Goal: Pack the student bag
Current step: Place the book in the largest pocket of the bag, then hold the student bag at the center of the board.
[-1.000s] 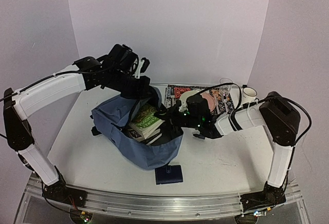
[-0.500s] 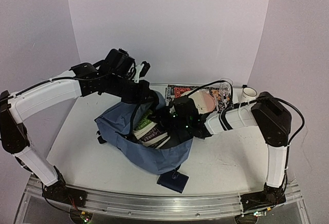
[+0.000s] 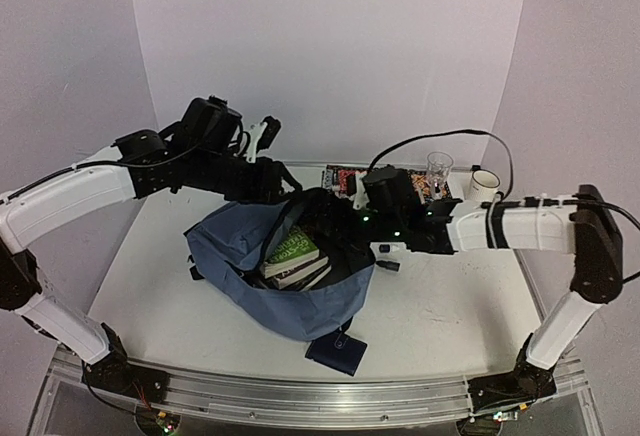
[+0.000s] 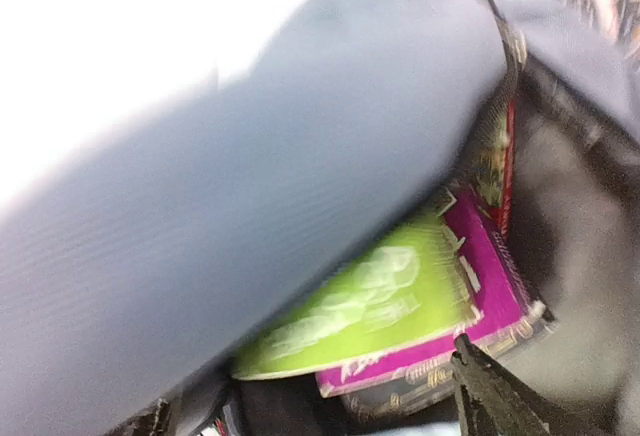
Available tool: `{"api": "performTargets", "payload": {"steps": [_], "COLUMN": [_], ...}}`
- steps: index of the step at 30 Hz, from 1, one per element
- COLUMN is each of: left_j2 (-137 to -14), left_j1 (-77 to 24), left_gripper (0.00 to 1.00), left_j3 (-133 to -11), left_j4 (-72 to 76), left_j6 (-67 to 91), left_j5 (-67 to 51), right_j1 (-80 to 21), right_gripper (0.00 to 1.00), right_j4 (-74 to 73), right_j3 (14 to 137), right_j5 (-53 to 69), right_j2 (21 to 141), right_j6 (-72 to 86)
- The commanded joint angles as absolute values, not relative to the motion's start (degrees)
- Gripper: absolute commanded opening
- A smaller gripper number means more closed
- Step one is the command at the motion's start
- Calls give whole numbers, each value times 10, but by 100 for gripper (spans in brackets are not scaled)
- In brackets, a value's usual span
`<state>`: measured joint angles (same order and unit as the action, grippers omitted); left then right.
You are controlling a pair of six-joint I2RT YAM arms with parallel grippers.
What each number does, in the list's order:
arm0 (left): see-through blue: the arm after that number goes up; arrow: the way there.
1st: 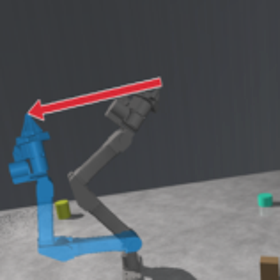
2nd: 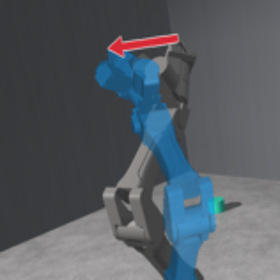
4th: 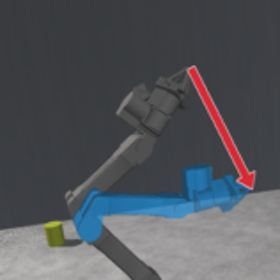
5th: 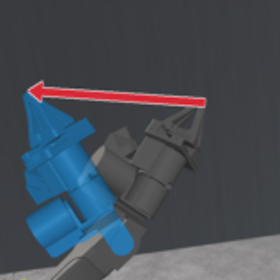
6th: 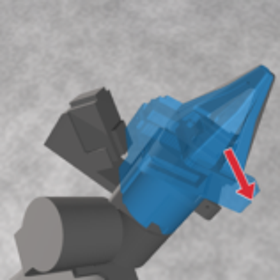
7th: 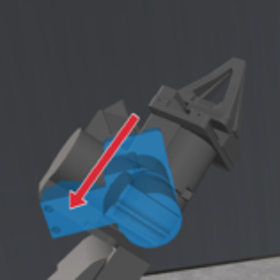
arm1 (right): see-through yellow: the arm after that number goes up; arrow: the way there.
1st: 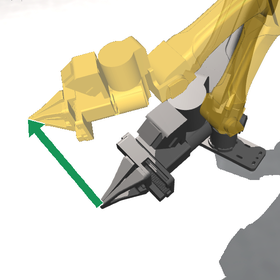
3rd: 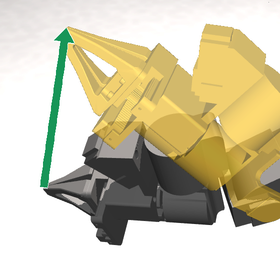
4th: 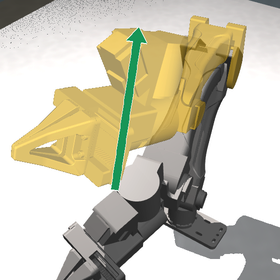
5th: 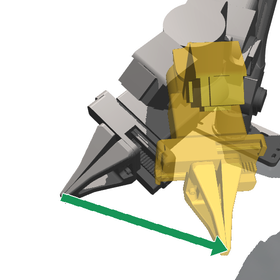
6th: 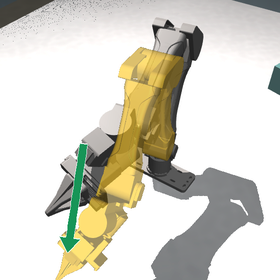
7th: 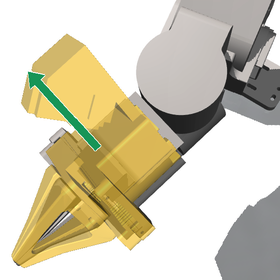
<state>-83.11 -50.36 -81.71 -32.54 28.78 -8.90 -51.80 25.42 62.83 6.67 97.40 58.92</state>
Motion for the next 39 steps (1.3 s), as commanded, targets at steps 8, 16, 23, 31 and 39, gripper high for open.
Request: {"api": "performTargets", "payload": {"steps": [8,16,23,31,39], "left_j2": [-748,-726,-690,-702,-691], "left_j1": [-477,-403,-353,-343,-339], "left_gripper": [61,67,68,69,66], "left_j3": [-755,-640,-551,-497,-424], "left_j4": [-348,-363,-354,-281,-203], "left_j6": [335,441,493,517,575], "left_j5": [-9,16,41,-7,-60], "right_j1": [-497,-496,-497,-536,-596], "right_gripper": [98,98,86,71,64], "right_j4": [94,15,-22,-25,-31], "right_j3": [537,640,722,797,890], "right_j5": [-48,-55,40,147,165], "right_j2": [771,773,784,915,1049], "right_j6": [341,216,189,199,186]}}
